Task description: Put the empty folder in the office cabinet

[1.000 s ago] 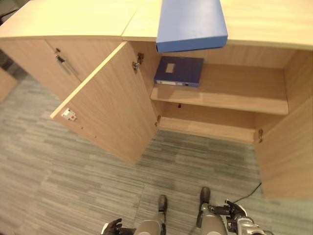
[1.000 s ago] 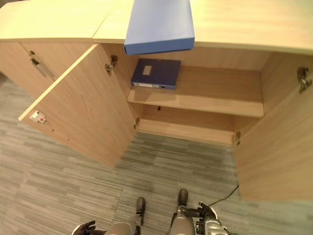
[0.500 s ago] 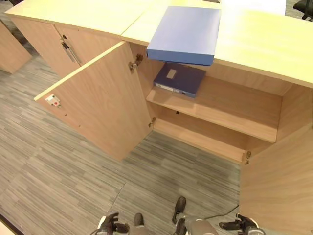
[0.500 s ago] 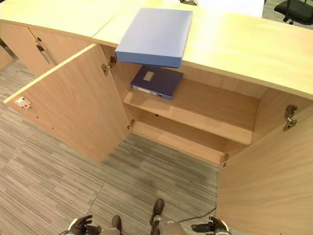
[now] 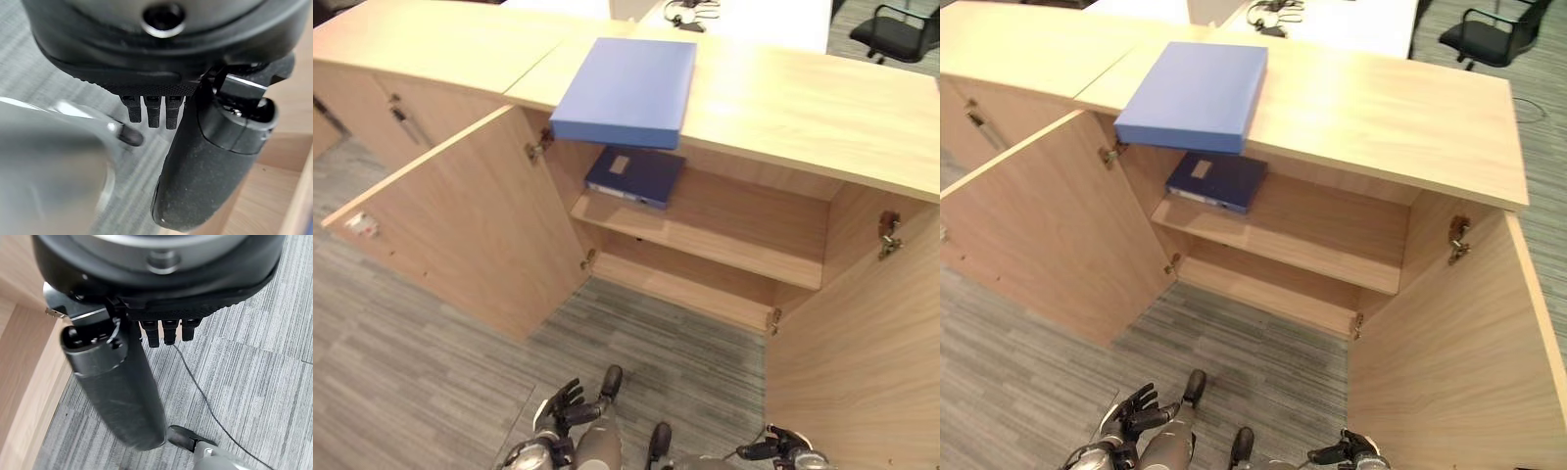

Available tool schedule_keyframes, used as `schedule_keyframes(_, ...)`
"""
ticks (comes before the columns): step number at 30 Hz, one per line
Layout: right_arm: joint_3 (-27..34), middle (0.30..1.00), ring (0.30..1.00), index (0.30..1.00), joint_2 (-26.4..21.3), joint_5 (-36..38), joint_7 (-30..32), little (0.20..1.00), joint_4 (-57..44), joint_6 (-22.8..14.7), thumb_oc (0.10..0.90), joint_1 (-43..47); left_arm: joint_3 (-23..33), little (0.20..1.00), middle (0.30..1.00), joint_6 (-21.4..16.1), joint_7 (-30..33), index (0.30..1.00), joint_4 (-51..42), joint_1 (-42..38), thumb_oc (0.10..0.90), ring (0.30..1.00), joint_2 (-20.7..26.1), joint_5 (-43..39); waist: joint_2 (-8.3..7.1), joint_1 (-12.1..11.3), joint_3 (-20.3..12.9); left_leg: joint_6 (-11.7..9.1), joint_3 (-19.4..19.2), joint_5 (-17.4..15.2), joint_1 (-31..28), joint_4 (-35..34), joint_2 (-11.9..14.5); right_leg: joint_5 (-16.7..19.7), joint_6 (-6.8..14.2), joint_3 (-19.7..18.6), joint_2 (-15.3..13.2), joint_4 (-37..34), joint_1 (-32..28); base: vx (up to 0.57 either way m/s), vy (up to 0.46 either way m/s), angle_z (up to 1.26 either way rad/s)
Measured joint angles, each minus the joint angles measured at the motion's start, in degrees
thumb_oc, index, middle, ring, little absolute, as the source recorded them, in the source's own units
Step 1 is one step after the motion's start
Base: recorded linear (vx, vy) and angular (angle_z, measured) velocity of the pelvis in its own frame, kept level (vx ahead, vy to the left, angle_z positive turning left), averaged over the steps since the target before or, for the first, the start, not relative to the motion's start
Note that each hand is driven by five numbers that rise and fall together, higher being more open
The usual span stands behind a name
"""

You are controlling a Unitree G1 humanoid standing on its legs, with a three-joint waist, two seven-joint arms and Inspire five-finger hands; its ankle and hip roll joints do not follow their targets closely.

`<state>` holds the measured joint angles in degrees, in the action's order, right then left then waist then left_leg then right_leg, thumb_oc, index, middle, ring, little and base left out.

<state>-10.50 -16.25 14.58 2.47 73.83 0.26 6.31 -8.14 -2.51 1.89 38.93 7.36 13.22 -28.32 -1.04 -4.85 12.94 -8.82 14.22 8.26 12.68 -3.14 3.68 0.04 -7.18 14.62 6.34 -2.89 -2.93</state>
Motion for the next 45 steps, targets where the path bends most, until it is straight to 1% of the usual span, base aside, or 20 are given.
schedule_keyframes(1,0.0,0.900,0.900,0.900,0.0,-0.4,0.0,0.900,0.0,0.0,0.800,0.1,0.0,0.900,0.900,0.1,0.0,0.900,-0.7,-0.6,0.800,0.900,0.1,0.0,0.04,0.3,0.0,0.0,-0.1,0.0,-1.3,0.4,0.0,0.0,0.0,-0.2,0.0,-0.5,-0.4,0.11,0.161,-0.21)
schedule_keyframes(3,0.1,0.900,0.900,0.900,-0.2,-1.0,0.0,0.900,0.1,0.5,0.800,-0.6,0.3,0.900,0.900,-0.1,0.3,0.900,-4.1,-1.5,0.800,0.900,0.2,0.0,0.38,0.2,-0.4,2.7,-0.3,1.8,-5.6,-0.3,0.2,-0.2,0.3,-0.9,0.1,-0.9,-0.8,0.13,0.233,-0.05)
schedule_keyframes(4,0.1,0.900,0.900,0.900,0.1,-1.1,0.0,0.900,-0.1,0.6,0.800,-0.9,0.7,0.900,0.900,0.2,0.6,0.900,-4.3,-2.0,0.800,0.900,0.3,0.0,0.39,0.6,-0.4,3.0,-1.1,1.5,-6.9,-1.1,0.1,-0.1,1.0,-1.3,0.0,-1.2,-1.3,0.13,0.240,-0.24)
schedule_keyframes(6,0.0,0.900,0.900,0.900,1.1,-1.1,-0.4,0.900,-3.9,0.4,0.800,-1.5,2.7,0.900,0.900,0.3,2.8,0.900,-8.2,0.4,0.800,0.900,1.8,0.2,-0.09,0.0,-1.2,4.4,-4.1,-0.1,-8.9,-1.4,-0.4,-0.1,3.6,-4.4,-1.3,-1.5,-2.4,0.10,0.219,-0.59)
schedule_keyframes(7,0.1,0.900,0.900,0.900,1.6,-1.1,-0.4,0.900,-4.0,0.1,0.800,-1.4,4.1,0.900,0.900,0.1,3.6,0.900,-9.2,-0.3,0.800,0.900,1.9,0.5,-0.11,0.1,-1.3,4.9,-4.4,-0.3,-8.8,-1.4,-1.3,0.2,4.1,-4.7,-2.3,-2.0,-2.4,0.10,0.246,-0.42)
schedule_keyframes(12,0.2,0.900,0.900,0.900,3.5,-2.5,-0.7,0.900,-3.8,0.7,0.800,-2.6,8.2,0.900,0.900,-0.4,6.5,0.900,-13.6,1.3,0.800,0.900,3.2,0.5,-0.33,-0.5,-2.8,6.6,-6.0,-0.9,-7.9,-1.4,-3.2,0.1,6.6,-6.2,-4.5,-2.1,-1.1,0.04,0.130,-0.12)
schedule_keyframes(18,1.7,0.900,0.900,0.900,3.8,-2.8,-0.7,0.900,-3.9,1.3,0.800,-4.6,11.0,0.900,0.900,-0.4,9.2,0.900,-19.9,2.7,0.800,0.900,4.2,2.3,-0.70,-0.5,-3.1,8.8,-7.0,-0.8,-7.6,-1.4,-5.2,0.6,8.1,-6.5,-6.7,-2.0,-0.6,0.05,0.110,-0.03)
schedule_keyframes(21,2.3,0.900,0.900,0.900,4.5,-2.8,-0.5,0.900,-4.2,1.3,0.800,-5.3,12.8,0.900,0.900,0.7,12.0,0.900,-28.6,3.5,0.800,0.900,6.3,10.9,-1.30,-1.3,-3.5,9.5,-7.2,-0.9,-7.7,-1.4,-5.8,0.6,8.5,-6.4,-7.3,-2.0,-0.7,0.03,0.062,-0.02)
schedule_keyframes(22,2.3,0.900,0.900,0.900,4.8,-2.8,-0.5,0.900,-4.4,1.3,0.800,-5.8,15.1,0.900,0.900,0.3,13.8,0.900,-33.4,3.2,0.800,0.900,7.0,14.8,-1.55,-1.6,-3.7,9.7,-7.2,-0.9,-7.7,-1.4,-6.0,0.6,8.7,-6.4,-7.5,-2.0,-0.7,0.00,0.000,0.00)
schedule_keyframes(23,2.3,0.900,0.900,0.900,4.8,-2.8,-0.5,0.900,-4.4,1.3,0.800,-5.8,15.8,0.900,0.900,-0.9,14.5,0.900,-34.2,3.2,0.800,0.900,7.3,16.0,-1.49,-1.6,-3.7,9.7,-7.3,-0.9,-7.8,-1.4,-6.0,0.6,9.0,-6.4,-7.6,-2.0,-0.8,0.02,0.040,0.01)
schedule_keyframes(26,2.0,0.900,0.900,0.900,5.4,-2.8,-0.4,0.900,-4.5,1.0,0.800,-5.8,19.8,0.900,0.900,-1.2,19.2,0.900,-41.4,1.5,0.800,0.900,9.4,23.9,-1.60,-1.8,-4.0,9.8,-7.3,-0.9,-7.9,-1.4,-6.3,0.6,9.1,-6.4,-7.9,-2.0,-0.8,0.04,0.054,0.01)
schedule_keyframes(27,1.6,0.900,0.900,0.900,5.5,-2.8,-0.4,0.900,-4.4,1.0,0.800,-5.9,20.5,0.900,0.900,-1.6,22.9,0.900,-44.8,-0.9,0.800,0.900,12.4,31.5,-1.48,-2.1,-4.1,9.9,-7.3,-0.8,-8.2,-1.4,-6.5,0.6,9.3,-6.4,-8.1,-2.0,-1.2,0.00,0.000,0.00)
schedule_keyframes(28,1.1,0.900,0.900,0.900,5.5,-2.8,-0.4,0.900,-4.4,0.9,0.800,-5.8,20.8,0.900,0.900,-1.4,23.7,0.900,-45.5,-2.2,0.800,0.900,13.4,33.8,-1.40,-2.1,-4.1,9.8,-7.4,-0.9,-8.6,-1.4,-6.6,0.5,9.5,-6.5,-8.2,-2.0,-1.5,0.00,0.000,0.00)
schedule_keyframes(30,-0.5,0.900,0.900,0.900,5.3,-2.9,-0.4,0.900,-4.1,0.9,0.800,-5.8,20.5,0.900,0.900,-0.9,24.7,0.900,-45.5,-5.1,0.800,0.900,16.2,37.5,-1.51,-2.0,-4.4,9.7,-7.3,-1.2,-9.0,-1.4,-6.6,0.2,9.9,-6.6,-8.2,-1.9,-1.7,0.02,0.018,-0.02)
schedule_keyframes(31,-0.7,0.900,0.900,0.900,5.3,-3.2,-0.5,0.900,-4.3,0.3,0.800,-5.7,20.3,0.900,0.900,-1.0,26.3,0.900,-46.3,-8.2,0.800,0.900,19.8,42.4,-1.58,-1.7,-5.1,9.7,-7.7,-1.3,-9.0,-1.4,-6.6,0.1,10.1,-6.6,-8.3,-1.7,-1.6,0.02,0.026,-0.07)
schedule_keyframes(33,-1.2,0.900,0.900,0.900,5.2,-3.3,-0.4,0.900,-4.3,0.2,0.800,-5.7,19.0,0.900,0.900,-1.2,27.2,0.900,-47.6,-12.3,0.800,0.900,24.5,48.0,-1.58,-1.6,-5.1,9.7,-8.0,-1.3,-9.2,-1.4,-6.6,-0.2,10.5,-6.6,-8.6,-1.3,-1.6,0.02,0.025,-0.11)
schedule_keyframes(35,-1.9,0.900,0.900,0.900,5.0,-3.4,-0.4,0.900,-4.4,0.3,0.800,-5.7,18.6,0.900,0.900,-1.9,28.0,0.900,-49.6,-14.9,0.800,0.900,25.5,51.4,-1.37,-1.2,-5.4,9.9,-8.8,-1.4,-9.7,-1.4,-6.7,-0.2,10.6,-7.1,-8.9,-1.0,-1.6,0.02,0.026,-0.16)
schedule_keyframes(38,-2.6,0.900,0.900,0.900,5.0,-4.5,-0.5,0.900,-4.5,0.2,0.800,-5.7,14.5,0.900,0.900,-1.8,28.2,0.900,-52.8,-18.9,0.800,0.900,30.3,56.4,-1.34,-0.3,-5.5,10.0,-9.8,-1.5,-10.0,-1.4,-6.8,0.0,10.9,-7.5,-9.3,-0.9,-1.5,0.01,0.025,-0.18)
schedule_keyframes(41,-3.5,0.900,0.900,0.900,4.8,-5.5,-0.7,0.900,-5.0,0.0,0.800,-5.3,11.1,0.900,0.900,-3.3,27.8,0.900,-53.7,-21.8,0.800,0.900,32.9,60.4,-1.25,0.7,-5.6,10.2,-11.2,-1.4,-10.7,-1.4,-6.8,0.3,11.2,-7.6,-9.8,-1.0,-1.7,0.01,0.024,-0.24)
schedule_keyframes(45,-4.1,0.900,0.900,0.900,4.5,-5.6,-0.9,0.900,-5.8,0.0,0.800,-5.5,4.6,0.900,0.900,-5.2,26.0,0.900,-55.5,-24.9,0.800,0.900,35.1,61.8,-1.14,1.9,-5.7,10.2,-12.0,-1.5,-10.9,-1.4,-6.7,0.7,11.2,-7.9,-9.9,-1.2,-1.8,0.01,0.012,-0.13)
